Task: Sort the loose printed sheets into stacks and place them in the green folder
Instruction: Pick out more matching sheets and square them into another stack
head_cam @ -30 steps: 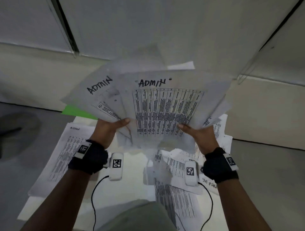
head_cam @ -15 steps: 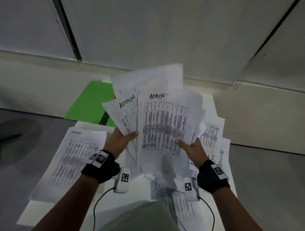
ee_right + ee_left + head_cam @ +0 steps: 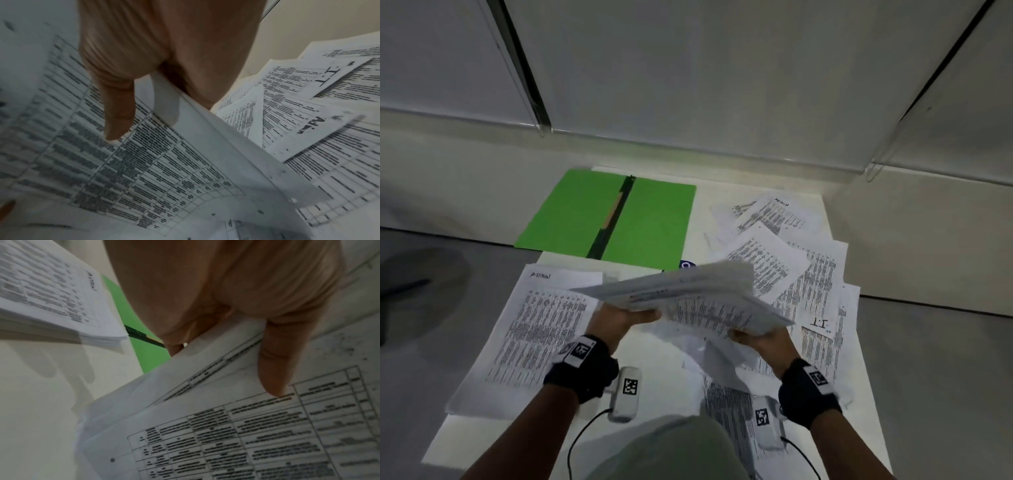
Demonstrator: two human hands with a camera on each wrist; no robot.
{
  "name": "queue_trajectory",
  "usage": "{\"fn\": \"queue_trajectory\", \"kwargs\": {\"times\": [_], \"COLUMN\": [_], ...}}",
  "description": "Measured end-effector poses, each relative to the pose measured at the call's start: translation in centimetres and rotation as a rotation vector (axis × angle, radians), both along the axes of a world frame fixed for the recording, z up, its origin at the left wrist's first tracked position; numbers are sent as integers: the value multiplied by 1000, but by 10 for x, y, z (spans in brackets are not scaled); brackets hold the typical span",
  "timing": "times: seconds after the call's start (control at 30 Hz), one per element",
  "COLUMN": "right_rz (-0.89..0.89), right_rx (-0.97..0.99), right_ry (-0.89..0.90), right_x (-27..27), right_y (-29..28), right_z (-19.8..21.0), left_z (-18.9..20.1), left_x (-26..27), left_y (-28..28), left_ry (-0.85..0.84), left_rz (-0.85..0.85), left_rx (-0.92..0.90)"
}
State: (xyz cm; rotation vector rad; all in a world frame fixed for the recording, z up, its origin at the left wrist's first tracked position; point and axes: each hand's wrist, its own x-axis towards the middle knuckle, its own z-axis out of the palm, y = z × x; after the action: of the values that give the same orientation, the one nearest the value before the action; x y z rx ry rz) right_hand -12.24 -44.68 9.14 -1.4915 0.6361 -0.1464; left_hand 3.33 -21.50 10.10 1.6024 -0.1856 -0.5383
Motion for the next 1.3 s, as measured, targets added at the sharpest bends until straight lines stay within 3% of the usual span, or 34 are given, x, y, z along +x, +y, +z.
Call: {"fn": "queue_trajectory", "kwargs": {"times": [0.17,0.27,0.43,0.53,0.8,1.03,1.3], "right_rz": [62,-17,-27,-4,-57,-3,19], "right_rx": [-79,-44,11,-35,-92,-117,-87], "right_ry": [-45,-81,-53,-70,-320,-31,22], "right_x": [11,20,24,25,28,21,22], "right_y": [1,5,12,15,12,0,-2], "right_z": [14,20,12,9,46,0,-17], "left_z": [22,33,14,9,55,39,77], "left_x": [7,6,1,1,5,-2,-3], "left_y": [-3,-11,-18,-22,-35,-22,-42], "left_ry": [-89,-133,-67,-82,-202,-29,-76], "left_rz": [-81,-118,58,61,77,114,270], "left_rx": [-148,-182,-132,-59,-159,-131,-260]}}
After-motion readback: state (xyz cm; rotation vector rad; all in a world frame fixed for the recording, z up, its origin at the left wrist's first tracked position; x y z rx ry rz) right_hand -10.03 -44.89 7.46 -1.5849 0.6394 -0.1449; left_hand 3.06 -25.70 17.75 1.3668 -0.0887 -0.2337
